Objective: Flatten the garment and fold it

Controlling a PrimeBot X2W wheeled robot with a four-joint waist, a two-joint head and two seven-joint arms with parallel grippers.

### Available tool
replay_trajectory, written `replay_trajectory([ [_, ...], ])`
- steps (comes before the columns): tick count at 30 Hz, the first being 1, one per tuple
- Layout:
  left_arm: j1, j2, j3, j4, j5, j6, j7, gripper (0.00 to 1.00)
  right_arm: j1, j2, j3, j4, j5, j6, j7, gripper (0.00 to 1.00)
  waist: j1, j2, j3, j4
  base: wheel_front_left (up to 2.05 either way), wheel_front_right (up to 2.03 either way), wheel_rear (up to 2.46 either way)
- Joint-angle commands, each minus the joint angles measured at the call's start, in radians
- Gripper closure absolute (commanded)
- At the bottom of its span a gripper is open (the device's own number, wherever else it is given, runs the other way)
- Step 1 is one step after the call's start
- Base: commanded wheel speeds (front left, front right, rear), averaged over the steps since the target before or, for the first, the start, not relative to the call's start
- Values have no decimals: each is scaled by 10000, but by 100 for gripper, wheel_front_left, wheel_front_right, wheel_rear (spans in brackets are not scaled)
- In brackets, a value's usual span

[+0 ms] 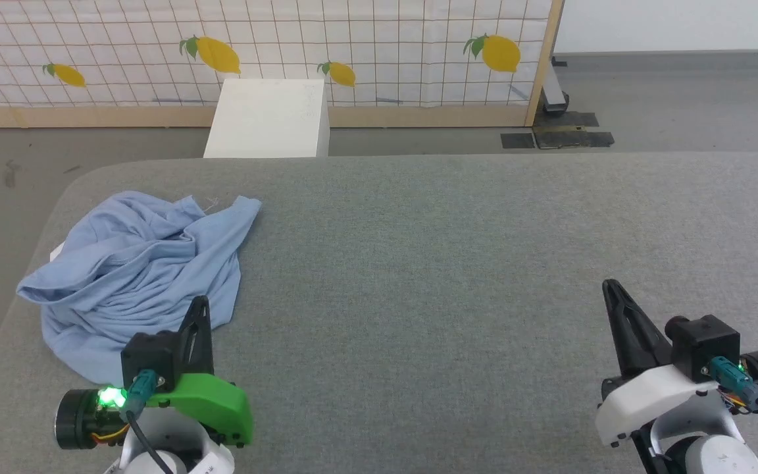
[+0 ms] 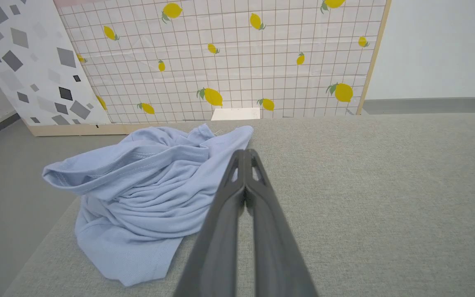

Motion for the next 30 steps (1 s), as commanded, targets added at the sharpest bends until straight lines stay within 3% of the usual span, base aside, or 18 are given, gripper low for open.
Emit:
replay_trajectory([
  [1, 119, -42, 22, -28, 129, -11, 14, 100, 85, 15, 22, -45, -62, -15, -1, 100, 0, 45, 0, 0, 0, 0, 0],
  [5, 119, -42, 22, -28, 129, -11, 14, 100, 85, 15, 22, -45, -62, -15, -1, 100, 0, 45, 0, 0, 0, 0, 0],
  [6, 0, 2, -4, 1, -12, 0, -2, 0, -1, -2, -6, 7, 6, 0, -3, 0, 0, 0, 0, 0, 0, 0, 0],
  [30, 120, -5, -32, 161, -1880, -219, -433, 0, 172, -1, -124, 349, 2066, -3, -435, 0, 0, 7, 11, -5, 0, 0, 0],
])
